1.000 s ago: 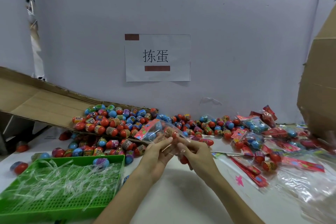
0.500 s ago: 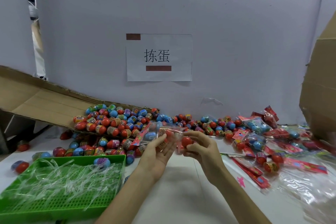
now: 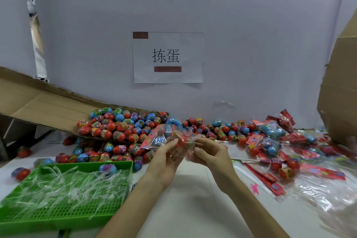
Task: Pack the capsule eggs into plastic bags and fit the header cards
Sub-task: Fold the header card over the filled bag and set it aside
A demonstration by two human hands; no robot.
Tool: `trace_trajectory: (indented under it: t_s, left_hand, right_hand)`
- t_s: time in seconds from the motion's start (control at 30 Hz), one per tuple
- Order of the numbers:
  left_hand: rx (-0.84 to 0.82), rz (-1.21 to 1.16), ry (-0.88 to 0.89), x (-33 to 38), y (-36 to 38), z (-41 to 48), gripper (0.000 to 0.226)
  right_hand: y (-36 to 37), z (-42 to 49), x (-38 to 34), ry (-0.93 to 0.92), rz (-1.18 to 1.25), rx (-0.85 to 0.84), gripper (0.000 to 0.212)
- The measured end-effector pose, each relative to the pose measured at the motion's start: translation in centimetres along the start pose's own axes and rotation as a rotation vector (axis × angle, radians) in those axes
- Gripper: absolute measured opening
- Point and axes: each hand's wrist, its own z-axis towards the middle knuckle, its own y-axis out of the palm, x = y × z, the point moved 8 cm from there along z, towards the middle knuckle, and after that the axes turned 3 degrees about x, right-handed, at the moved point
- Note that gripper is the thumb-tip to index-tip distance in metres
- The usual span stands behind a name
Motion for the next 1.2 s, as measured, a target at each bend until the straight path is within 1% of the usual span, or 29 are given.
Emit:
trace_trajectory:
  t_s: [0.1, 0.17, 0.33, 0.5, 0.53, 0.6, 0.67, 0.7, 0.77, 0.83, 0.93, 0.97, 1.0, 1.07, 1.1, 1.13, 1.17, 1.2]
  left_hand:
    - [0.003, 0.02, 0.015, 0.0, 0.0, 0.1, 0.03]
    - [0.015, 0.033, 0.025, 0.0, -0.1, 0.2, 0.028]
    - [0.034, 0.047, 0.044, 0.1, -0.3, 0.4, 0.027]
    - [-0.068, 0.043, 0.012, -0.1, 0.6, 0.1, 0.036]
    - [-0.085, 0.05, 0.003, -0.2, 0.7, 0.1, 0.034]
    - [-0.097, 0.045, -0.007, -0.4, 0.8, 0.1, 0.031]
    - [-0.089, 0.012, -0.009, -0.5, 0.7, 0.3, 0.039]
    - [-0.077, 0.001, -0.009, -0.4, 0.5, 0.4, 0.038]
    - [-0.06, -0.001, -0.002, -0.2, 0.2, 0.7, 0.024]
    - [-0.022, -0.017, 0.006, 0.0, -0.3, 0.8, 0.016]
    - [0.034, -0.073, -0.002, -0.1, -0.9, 0.9, 0.014]
    - [0.046, -0.088, -0.003, -0.1, -1.0, 0.8, 0.014]
    - [0.064, -0.101, -0.003, 0.0, -1.1, 0.7, 0.013]
    - [0.114, -0.128, -0.009, 0.2, -1.3, 0.7, 0.014]
    - [0.132, -0.147, -0.011, 0.3, -1.4, 0.7, 0.014]
    - [0.141, -0.161, -0.011, 0.4, -1.4, 0.7, 0.015]
    - [0.144, -0.164, -0.011, 0.4, -1.4, 0.7, 0.015]
    - [0.149, -0.16, -0.014, 0.4, -1.4, 0.7, 0.015]
  right_hand:
    - [-0.1, 0.0, -0.1, -0.037, -0.095, 0.029, 0.015]
    - [-0.4, 0.0, -0.1, -0.042, -0.119, 0.066, 0.012]
    - [-1.0, 0.0, -0.6, -0.086, -0.131, 0.136, 0.017]
    - [-0.6, -0.1, -0.7, -0.134, -0.193, 0.113, 0.006]
    - [-0.5, -0.1, -0.8, -0.142, -0.211, 0.108, 0.006]
    - [-0.2, -0.2, -0.7, -0.145, -0.246, 0.077, 0.009]
    - [0.3, -0.2, -0.3, -0.113, -0.296, 0.016, 0.014]
    - [0.6, -0.2, 0.1, -0.09, -0.329, -0.024, 0.019]
    - [1.5, -0.4, 0.5, -0.066, -0.391, -0.13, 0.029]
    - [2.1, -0.7, 0.7, -0.096, -0.501, -0.22, 0.042]
    - [2.5, -1.1, 0.9, -0.207, -0.651, -0.273, 0.042]
    - [2.4, -1.1, 0.6, -0.257, -0.684, -0.241, 0.043]
    - [1.9, -0.8, 0.1, -0.307, -0.685, -0.161, 0.045]
    - [-0.4, -0.1, -1.3, -0.365, -0.648, 0.1, 0.043]
    - [-1.7, 0.3, -1.7, -0.36, -0.663, 0.203, 0.041]
    - [-2.6, 0.7, -1.5, -0.318, -0.72, 0.257, 0.039]
    - [-3.3, 1.2, -0.8, -0.249, -0.818, 0.26, 0.042]
    - [-3.6, 1.5, 0.1, -0.176, -0.924, 0.225, 0.047]
